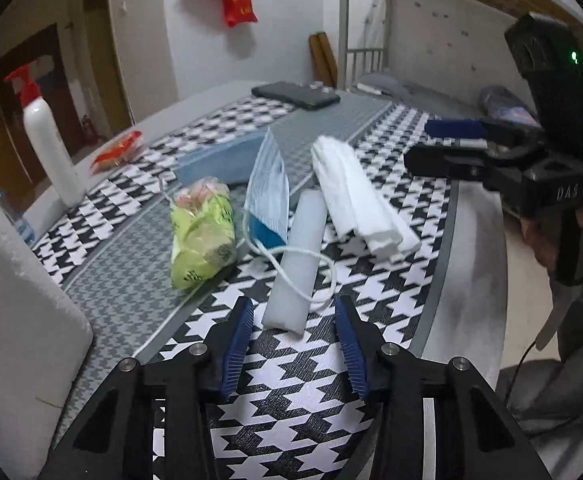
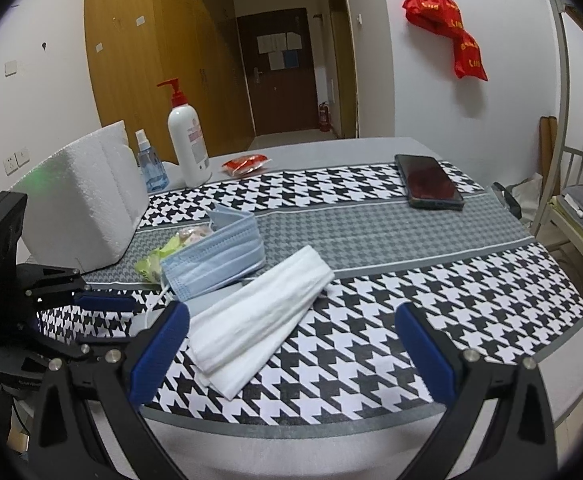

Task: Organize soft objects
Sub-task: 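Close the right gripper on the white folded cloth while the left gripper reaches the white foam tube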

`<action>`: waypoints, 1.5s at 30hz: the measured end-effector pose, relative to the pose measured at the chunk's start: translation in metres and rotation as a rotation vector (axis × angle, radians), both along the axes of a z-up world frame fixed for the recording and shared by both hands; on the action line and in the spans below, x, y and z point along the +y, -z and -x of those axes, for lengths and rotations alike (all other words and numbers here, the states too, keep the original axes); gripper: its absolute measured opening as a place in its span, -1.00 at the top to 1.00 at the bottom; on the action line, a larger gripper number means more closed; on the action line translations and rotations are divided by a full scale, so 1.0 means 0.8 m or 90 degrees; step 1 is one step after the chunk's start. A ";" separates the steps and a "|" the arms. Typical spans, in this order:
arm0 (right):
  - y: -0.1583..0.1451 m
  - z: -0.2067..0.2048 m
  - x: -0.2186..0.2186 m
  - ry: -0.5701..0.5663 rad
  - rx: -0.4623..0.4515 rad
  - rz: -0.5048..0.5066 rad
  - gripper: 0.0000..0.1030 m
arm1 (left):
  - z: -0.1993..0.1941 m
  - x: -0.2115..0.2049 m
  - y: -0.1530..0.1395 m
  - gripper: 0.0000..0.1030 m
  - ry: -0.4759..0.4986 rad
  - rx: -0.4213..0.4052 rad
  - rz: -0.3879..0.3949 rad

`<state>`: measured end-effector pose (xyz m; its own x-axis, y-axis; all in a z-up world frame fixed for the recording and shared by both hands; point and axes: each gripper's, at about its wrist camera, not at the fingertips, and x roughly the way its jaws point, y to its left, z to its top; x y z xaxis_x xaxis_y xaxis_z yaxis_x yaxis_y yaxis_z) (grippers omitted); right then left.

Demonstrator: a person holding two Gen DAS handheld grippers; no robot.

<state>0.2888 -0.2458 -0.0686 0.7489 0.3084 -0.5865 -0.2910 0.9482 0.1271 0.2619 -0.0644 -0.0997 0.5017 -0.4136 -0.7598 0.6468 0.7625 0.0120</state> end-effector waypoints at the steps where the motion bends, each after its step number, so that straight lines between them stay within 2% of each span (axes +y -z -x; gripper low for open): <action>1: 0.001 -0.002 0.000 0.003 0.002 0.001 -1.00 | -0.002 0.000 0.002 0.13 0.000 0.009 0.000; 3: 0.003 -0.004 0.000 0.004 0.005 0.003 -1.00 | -0.006 0.002 0.002 0.22 0.005 0.013 0.005; 5: 0.005 -0.006 -0.001 0.010 0.010 0.004 -1.00 | -0.008 0.001 0.002 0.49 0.003 0.009 0.005; 10: 0.011 -0.012 -0.002 0.019 0.022 0.005 -1.00 | -0.011 0.002 0.000 0.63 0.014 0.016 0.022; 14: 0.013 -0.017 0.000 0.024 0.030 0.007 -1.00 | -0.014 0.008 -0.002 0.66 0.014 0.027 0.042; 19: 0.016 -0.031 0.012 0.042 0.052 0.029 -1.00 | -0.002 0.010 -0.009 0.66 0.021 -0.001 0.053; 24: 0.024 -0.040 0.033 0.042 0.072 0.053 -1.00 | 0.000 0.018 -0.011 0.66 0.005 0.001 0.068; 32: 0.025 -0.035 0.052 0.025 0.088 0.057 -0.95 | 0.007 0.023 -0.013 0.66 -0.001 -0.009 0.074; 35: 0.025 -0.032 0.057 0.022 0.094 0.064 -0.66 | 0.011 0.022 -0.015 0.66 -0.001 -0.016 0.074; 37: 0.028 -0.032 0.060 0.017 0.111 0.064 -0.29 | 0.013 0.022 -0.016 0.66 0.001 -0.019 0.075; 41: 0.034 -0.029 0.065 0.012 0.126 0.070 0.06 | 0.016 0.023 -0.018 0.66 0.003 -0.024 0.080; 43: 0.035 -0.027 0.064 0.013 0.122 0.070 0.36 | 0.017 0.025 -0.018 0.66 0.000 -0.024 0.083; 44: 0.035 -0.027 0.062 0.015 0.122 0.069 0.42 | 0.016 0.026 -0.018 0.66 -0.002 -0.024 0.084; 45: 0.035 -0.026 0.059 0.020 0.121 0.072 0.57 | 0.016 0.026 -0.019 0.66 -0.004 -0.024 0.085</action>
